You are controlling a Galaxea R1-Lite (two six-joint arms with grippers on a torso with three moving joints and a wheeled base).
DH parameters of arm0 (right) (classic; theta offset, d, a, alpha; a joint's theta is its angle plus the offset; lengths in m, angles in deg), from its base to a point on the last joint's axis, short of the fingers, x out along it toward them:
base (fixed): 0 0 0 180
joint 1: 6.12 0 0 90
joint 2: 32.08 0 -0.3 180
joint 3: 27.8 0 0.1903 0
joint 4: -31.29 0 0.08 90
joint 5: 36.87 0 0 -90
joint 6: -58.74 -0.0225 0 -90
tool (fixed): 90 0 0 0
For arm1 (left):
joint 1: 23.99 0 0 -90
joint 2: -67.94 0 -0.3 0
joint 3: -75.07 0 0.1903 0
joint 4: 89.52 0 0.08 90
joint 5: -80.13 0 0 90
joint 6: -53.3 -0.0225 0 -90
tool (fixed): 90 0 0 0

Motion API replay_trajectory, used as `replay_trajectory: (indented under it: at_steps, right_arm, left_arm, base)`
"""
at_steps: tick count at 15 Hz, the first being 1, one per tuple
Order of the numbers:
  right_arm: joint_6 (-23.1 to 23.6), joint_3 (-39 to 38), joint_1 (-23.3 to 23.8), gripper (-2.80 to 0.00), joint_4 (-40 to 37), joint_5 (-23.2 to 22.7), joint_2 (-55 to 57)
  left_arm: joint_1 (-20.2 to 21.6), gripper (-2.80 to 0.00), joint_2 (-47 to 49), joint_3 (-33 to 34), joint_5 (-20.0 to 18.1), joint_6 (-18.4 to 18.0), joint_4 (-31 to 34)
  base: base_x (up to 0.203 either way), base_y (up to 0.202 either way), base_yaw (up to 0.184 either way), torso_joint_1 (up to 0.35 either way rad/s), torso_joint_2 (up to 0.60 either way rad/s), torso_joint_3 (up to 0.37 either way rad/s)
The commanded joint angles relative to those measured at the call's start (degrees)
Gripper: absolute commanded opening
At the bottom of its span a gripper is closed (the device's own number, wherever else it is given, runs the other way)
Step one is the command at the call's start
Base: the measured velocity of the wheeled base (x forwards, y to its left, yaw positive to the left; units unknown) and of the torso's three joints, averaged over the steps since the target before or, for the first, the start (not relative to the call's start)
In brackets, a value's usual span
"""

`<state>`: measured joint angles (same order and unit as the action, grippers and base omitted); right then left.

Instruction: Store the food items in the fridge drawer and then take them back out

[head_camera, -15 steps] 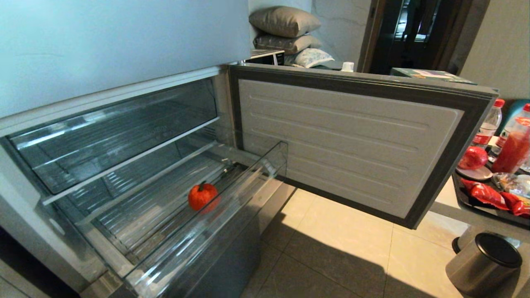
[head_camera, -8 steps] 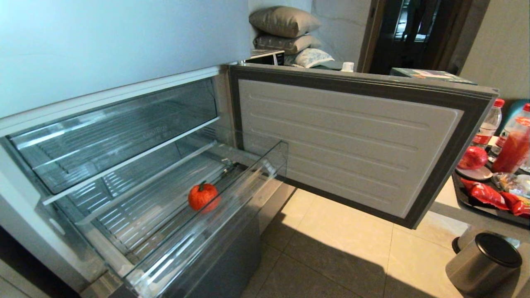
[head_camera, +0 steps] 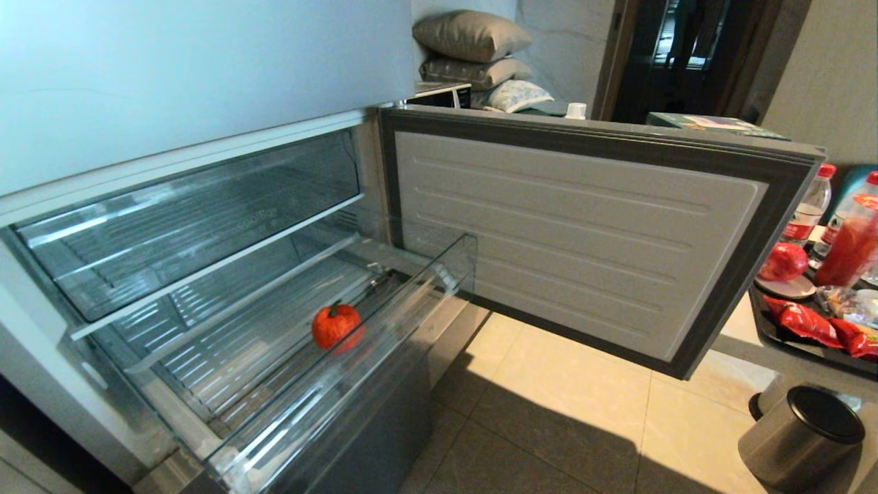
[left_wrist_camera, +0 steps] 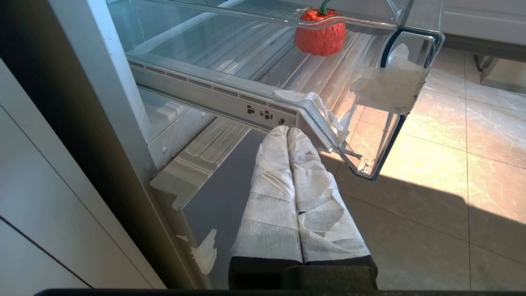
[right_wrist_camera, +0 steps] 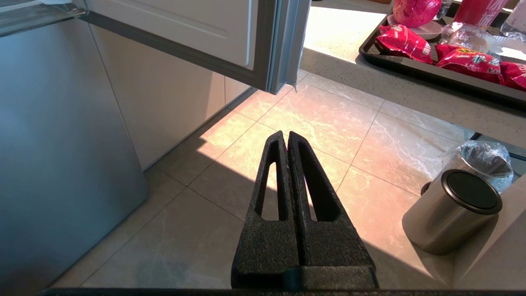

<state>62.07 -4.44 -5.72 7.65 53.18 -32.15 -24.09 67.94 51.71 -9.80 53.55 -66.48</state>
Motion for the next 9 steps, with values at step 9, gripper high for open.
replay_trajectory:
  at_steps: [9]
  right_arm:
    - [-1.66,0.0,-0.05,-2.8,0.09,0.03,0.07]
  left_arm:
    - [0.01,-2.8,0.09,0.09,0.01,0.02,-0.02]
  base:
    - [0.0,0.0,0.0,0.0,0.0,0.0]
